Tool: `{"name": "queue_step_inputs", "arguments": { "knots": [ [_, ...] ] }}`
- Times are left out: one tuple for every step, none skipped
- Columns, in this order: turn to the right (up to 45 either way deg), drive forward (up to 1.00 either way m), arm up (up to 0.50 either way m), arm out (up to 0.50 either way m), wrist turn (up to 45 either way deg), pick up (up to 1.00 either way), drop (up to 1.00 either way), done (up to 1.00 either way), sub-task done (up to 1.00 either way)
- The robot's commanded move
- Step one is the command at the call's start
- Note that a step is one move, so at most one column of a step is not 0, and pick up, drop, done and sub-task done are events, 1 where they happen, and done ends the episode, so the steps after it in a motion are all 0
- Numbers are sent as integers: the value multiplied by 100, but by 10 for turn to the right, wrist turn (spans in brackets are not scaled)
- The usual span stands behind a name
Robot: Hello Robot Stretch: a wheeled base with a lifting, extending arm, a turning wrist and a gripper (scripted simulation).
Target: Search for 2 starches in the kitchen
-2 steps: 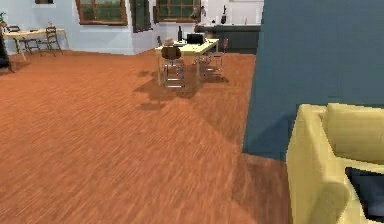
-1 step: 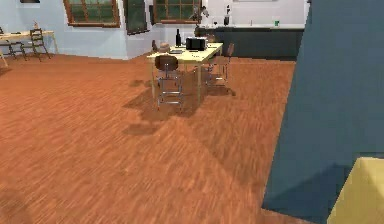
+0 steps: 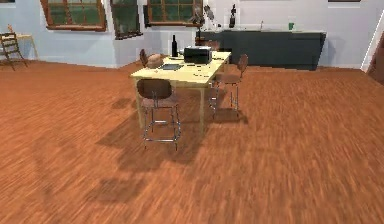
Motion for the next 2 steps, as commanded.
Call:
{"name": "queue_step_inputs", "arguments": {
  "knots": [
    [-30,0,0,0,0,0,0,0,0],
    [0,5,0,0,0,0,0,0,0]
  ]
}}
